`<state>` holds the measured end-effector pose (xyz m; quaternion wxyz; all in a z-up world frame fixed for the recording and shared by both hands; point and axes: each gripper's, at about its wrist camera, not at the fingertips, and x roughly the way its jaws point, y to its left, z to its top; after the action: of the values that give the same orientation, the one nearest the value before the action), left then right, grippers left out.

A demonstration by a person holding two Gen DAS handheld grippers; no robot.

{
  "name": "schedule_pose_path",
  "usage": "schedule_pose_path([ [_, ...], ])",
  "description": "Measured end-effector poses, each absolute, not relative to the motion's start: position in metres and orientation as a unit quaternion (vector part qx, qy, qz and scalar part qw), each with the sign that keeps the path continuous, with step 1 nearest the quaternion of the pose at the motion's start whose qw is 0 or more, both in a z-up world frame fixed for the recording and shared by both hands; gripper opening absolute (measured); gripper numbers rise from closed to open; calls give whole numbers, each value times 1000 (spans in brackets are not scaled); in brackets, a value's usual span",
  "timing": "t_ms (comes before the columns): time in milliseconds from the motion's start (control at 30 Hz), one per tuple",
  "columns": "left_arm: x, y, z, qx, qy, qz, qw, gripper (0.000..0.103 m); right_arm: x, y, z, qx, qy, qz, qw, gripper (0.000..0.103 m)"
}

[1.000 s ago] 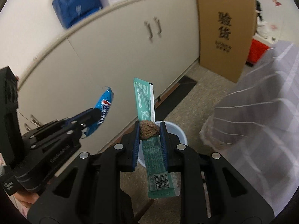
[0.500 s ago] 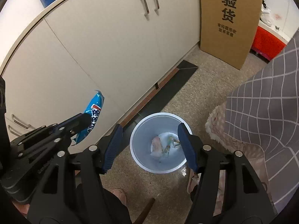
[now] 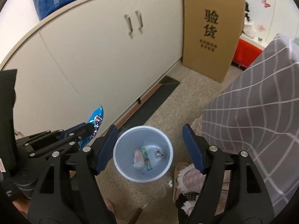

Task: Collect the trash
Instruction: 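Carry wrapper and tube to the wastebasket and open both tools over it, then move both tools back over the trash on the table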

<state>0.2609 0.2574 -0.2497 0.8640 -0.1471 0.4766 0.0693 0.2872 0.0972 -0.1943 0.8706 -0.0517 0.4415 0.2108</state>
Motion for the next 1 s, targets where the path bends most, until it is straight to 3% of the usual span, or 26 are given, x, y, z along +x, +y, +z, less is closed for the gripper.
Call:
schedule_pose_path([
  [333, 268, 246, -233, -132, 467, 68, 872, 11, 288, 77, -173, -23, 414, 199, 888, 73],
  [367, 268, 246, -232, -131, 467, 70, 872, 23, 288, 75, -171, -20, 412, 199, 889, 73],
  [400, 268, 246, -231, -129, 466, 74, 872, 48, 287, 75, -169, -18, 410, 198, 890, 73],
  [467, 264, 248, -226, -124, 453, 101, 877, 75, 286, 71, -166, -13, 409, 195, 892, 74],
  [1000, 223, 233, -168, -129, 406, 104, 899, 78, 257, 44, -117, 13, 375, 207, 903, 75],
])
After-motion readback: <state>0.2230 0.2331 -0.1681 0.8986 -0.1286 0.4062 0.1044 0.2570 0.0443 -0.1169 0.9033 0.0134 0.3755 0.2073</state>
